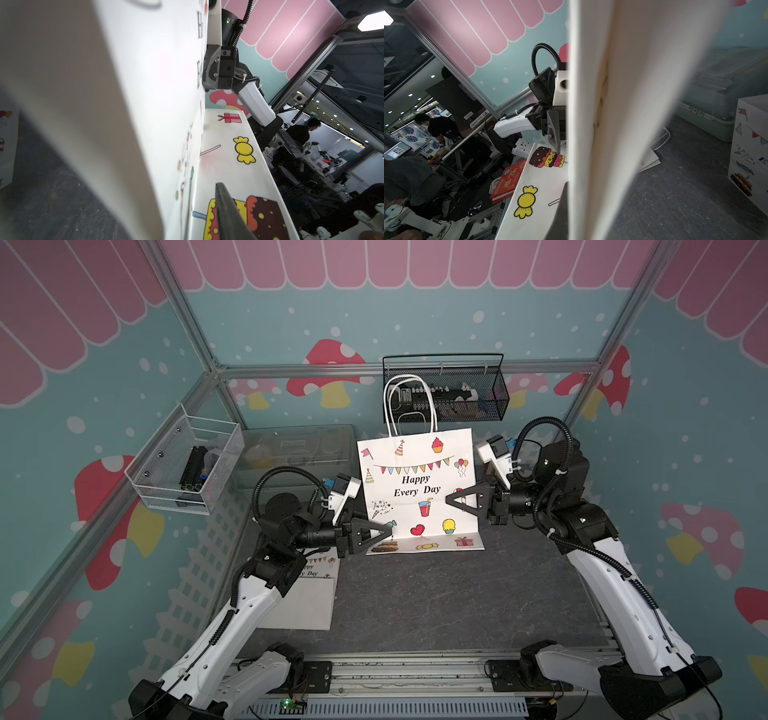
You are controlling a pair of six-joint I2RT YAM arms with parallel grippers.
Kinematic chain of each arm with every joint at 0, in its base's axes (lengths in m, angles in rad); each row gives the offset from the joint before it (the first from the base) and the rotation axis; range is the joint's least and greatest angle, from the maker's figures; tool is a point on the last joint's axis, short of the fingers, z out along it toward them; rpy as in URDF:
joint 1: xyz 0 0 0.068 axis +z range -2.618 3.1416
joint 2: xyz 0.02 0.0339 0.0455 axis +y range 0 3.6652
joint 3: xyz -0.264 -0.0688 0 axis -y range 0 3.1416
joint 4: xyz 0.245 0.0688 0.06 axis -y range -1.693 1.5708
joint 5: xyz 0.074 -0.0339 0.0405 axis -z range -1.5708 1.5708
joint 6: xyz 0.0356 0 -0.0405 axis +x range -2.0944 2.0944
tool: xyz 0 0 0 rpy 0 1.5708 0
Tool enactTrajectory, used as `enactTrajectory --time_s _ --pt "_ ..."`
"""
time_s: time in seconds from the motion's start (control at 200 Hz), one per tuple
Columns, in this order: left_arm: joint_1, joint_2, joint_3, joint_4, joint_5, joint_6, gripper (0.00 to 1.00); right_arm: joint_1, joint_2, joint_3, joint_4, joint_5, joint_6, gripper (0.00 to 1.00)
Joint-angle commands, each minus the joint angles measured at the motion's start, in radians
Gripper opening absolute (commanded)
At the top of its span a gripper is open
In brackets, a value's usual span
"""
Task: Put away the paper bag
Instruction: Press the paper bag.
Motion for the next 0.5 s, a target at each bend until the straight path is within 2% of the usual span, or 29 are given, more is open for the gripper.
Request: enactTrajectory --time_s 0.0,0.15,0.28,0.36,0.495 --pt "0.009 -0.060 0.001 0.009 -0.080 0.051 0.55 0.002 -0.022 0.009 -0.002 -0.004 -0.020 0.00" --pt "0.082 -0.209 -0.047 0.004 -0.276 0.096 0.67 -0.005 -0.043 0.004 -0.003 0.003 -0.012 0.00" --pt "0.155 -0.319 -0.096 0.000 -0.363 0.117 0.70 -0.023 -0.069 -0.020 -0.009 0.029 -0.004 0.00" --pt "0.167 -0.351 -0.122 0.027 -0.361 0.125 0.73 -0.033 -0.084 -0.035 -0.008 0.042 0.003 0.00" --pt "0.167 -0.354 -0.171 0.166 -0.268 0.083 0.74 -0.081 -0.093 -0.037 -0.007 0.038 0.029 0.00"
